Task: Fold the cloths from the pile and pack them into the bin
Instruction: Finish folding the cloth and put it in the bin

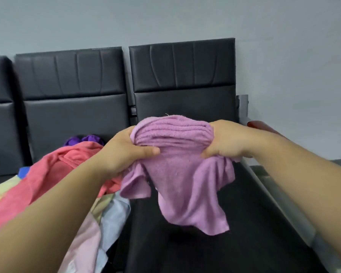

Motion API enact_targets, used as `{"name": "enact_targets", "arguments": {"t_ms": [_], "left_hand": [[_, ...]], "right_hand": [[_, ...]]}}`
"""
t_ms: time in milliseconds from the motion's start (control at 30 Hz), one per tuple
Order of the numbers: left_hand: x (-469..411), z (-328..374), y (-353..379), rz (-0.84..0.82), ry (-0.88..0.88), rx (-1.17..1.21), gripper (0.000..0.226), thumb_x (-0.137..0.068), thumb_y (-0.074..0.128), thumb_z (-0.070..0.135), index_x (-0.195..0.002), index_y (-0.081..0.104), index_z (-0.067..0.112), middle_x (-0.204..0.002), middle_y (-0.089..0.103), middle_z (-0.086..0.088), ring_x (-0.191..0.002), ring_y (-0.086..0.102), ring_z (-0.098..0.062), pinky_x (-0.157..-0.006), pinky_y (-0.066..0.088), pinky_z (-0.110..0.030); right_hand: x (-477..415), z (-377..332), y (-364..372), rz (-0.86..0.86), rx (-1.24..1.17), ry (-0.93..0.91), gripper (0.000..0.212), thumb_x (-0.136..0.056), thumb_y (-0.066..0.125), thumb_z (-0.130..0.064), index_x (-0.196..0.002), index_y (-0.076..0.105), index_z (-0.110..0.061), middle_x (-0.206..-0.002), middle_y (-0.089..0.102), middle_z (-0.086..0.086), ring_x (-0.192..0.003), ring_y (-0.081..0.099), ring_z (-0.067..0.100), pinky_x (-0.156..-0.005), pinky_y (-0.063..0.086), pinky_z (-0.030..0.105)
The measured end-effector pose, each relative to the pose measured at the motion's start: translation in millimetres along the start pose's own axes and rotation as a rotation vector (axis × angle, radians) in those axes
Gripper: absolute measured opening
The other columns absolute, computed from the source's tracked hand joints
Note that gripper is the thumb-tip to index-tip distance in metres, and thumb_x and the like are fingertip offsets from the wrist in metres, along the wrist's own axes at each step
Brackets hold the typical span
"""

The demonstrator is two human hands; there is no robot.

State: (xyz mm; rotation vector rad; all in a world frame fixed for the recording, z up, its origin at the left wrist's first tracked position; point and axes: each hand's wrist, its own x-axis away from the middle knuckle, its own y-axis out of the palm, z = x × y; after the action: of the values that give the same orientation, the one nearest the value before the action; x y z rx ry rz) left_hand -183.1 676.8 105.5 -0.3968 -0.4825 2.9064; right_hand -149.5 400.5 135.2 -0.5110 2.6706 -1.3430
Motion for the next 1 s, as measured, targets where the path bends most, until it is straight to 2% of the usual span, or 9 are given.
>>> {"name": "enact_targets", "arguments": {"t_ms": [67, 167, 300, 400, 467, 567, 733, 867, 1000], "left_hand": [[-2.1, 12.5, -8.5, -0.061, 0.001, -0.468, 0.046, -0.066, 0.094, 0.013, -0.105, 0.071, 0.024, -0.096, 0.077, 0.011, -0.089, 0.07, -0.002, -0.078, 0.053, -0.015], [-8.8, 25.3, -15.8, -0.027, 0.005, -0.879, 0.031, -0.067, 0.088, 0.022, -0.09, 0.069, 0.022, -0.08, 0.072, 0.006, -0.079, 0.066, -0.017, -0.068, 0.049, -0.025], [-16.9, 35.5, -22.9, 0.058, 0.031, -0.965, 0.016, -0.076, 0.077, 0.026, -0.085, 0.065, 0.023, -0.079, 0.068, 0.007, -0.077, 0.062, -0.023, -0.066, 0.046, -0.03], [-26.1, 34.3, -29.7, 0.112, -0.019, -1.051, 0.009, -0.081, 0.069, 0.024, -0.086, 0.062, 0.023, -0.081, 0.067, 0.007, -0.08, 0.062, -0.024, -0.072, 0.052, -0.035], [-32.9, 30.9, -33.2, 0.15, -0.061, -1.103, 0.005, -0.082, 0.061, 0.019, -0.085, 0.059, 0.023, -0.08, 0.065, 0.005, -0.079, 0.062, -0.027, -0.071, 0.054, -0.037], [-41.5, 21.3, -37.9, 0.208, -0.058, -1.163, 0.007, -0.078, 0.054, 0.017, -0.084, 0.054, 0.022, -0.076, 0.063, 0.001, -0.07, 0.062, -0.029, -0.064, 0.055, -0.037], [-43.2, 3.8, -41.0, 0.225, 0.013, -1.176, 0.017, -0.074, 0.057, 0.012, -0.081, 0.045, 0.022, -0.07, 0.059, 0.001, -0.065, 0.058, -0.029, -0.058, 0.052, -0.037], [-22.3, -23.2, -31.2, 0.039, 0.028, -1.078, 0.024, -0.074, 0.069, 0.015, -0.078, 0.047, 0.026, -0.072, 0.059, 0.007, -0.07, 0.056, -0.021, -0.061, 0.044, -0.034], [-0.7, -64.6, -6.1, -0.246, -0.119, -0.934, 0.032, -0.063, 0.081, 0.016, -0.083, 0.06, 0.028, -0.075, 0.065, 0.012, -0.069, 0.06, -0.008, -0.063, 0.046, -0.022]], "right_hand": [[5.7, -7.2, -10.7, -0.074, -0.033, -0.041, 0.03, -0.079, 0.084, -0.012, -0.104, 0.074, -0.024, -0.078, 0.077, -0.005, -0.056, 0.066, 0.011, -0.047, 0.049, 0.022], [10.7, -13.6, -18.7, -0.201, -0.075, -0.046, 0.031, -0.079, 0.089, -0.016, -0.107, 0.076, -0.022, -0.079, 0.075, -0.001, -0.056, 0.062, 0.013, -0.043, 0.044, 0.02], [-1.7, -19.2, -19.1, -0.124, 0.216, -0.042, 0.031, -0.072, 0.091, -0.027, -0.098, 0.073, -0.023, -0.067, 0.066, -0.001, -0.049, 0.053, 0.022, -0.039, 0.043, 0.026], [-19.5, -20.6, -15.5, 0.053, 0.341, -0.106, 0.027, -0.07, 0.086, -0.024, -0.091, 0.07, -0.025, -0.077, 0.072, -0.002, -0.065, 0.066, 0.023, -0.057, 0.058, 0.037], [-33.6, -14.6, -11.8, 0.161, 0.438, -0.145, 0.017, -0.074, 0.077, -0.018, -0.086, 0.065, -0.02, -0.081, 0.068, -0.001, -0.075, 0.066, 0.023, -0.068, 0.058, 0.041], [-48.7, -4.0, -5.2, 0.339, 0.499, -0.196, 0.014, -0.081, 0.061, -0.009, -0.078, 0.052, -0.02, -0.077, 0.059, -0.003, -0.073, 0.059, 0.024, -0.065, 0.051, 0.042], [-50.3, 6.9, 7.1, 0.51, 0.592, -0.253, 0.018, -0.088, 0.06, -0.008, -0.083, 0.048, -0.022, -0.078, 0.055, -0.003, -0.067, 0.055, 0.02, -0.061, 0.05, 0.039], [-32.6, 30.8, 31.4, 0.202, 0.554, -0.107, 0.034, -0.074, 0.083, -0.013, -0.086, 0.054, -0.026, -0.071, 0.065, -0.007, -0.06, 0.064, 0.015, -0.061, 0.059, 0.034], [-17.8, 66.5, 71.8, -0.064, 0.26, -0.076, 0.019, -0.078, 0.081, -0.03, -0.089, 0.066, -0.028, -0.072, 0.071, -0.016, -0.064, 0.069, 0.006, -0.069, 0.059, 0.032]]}}
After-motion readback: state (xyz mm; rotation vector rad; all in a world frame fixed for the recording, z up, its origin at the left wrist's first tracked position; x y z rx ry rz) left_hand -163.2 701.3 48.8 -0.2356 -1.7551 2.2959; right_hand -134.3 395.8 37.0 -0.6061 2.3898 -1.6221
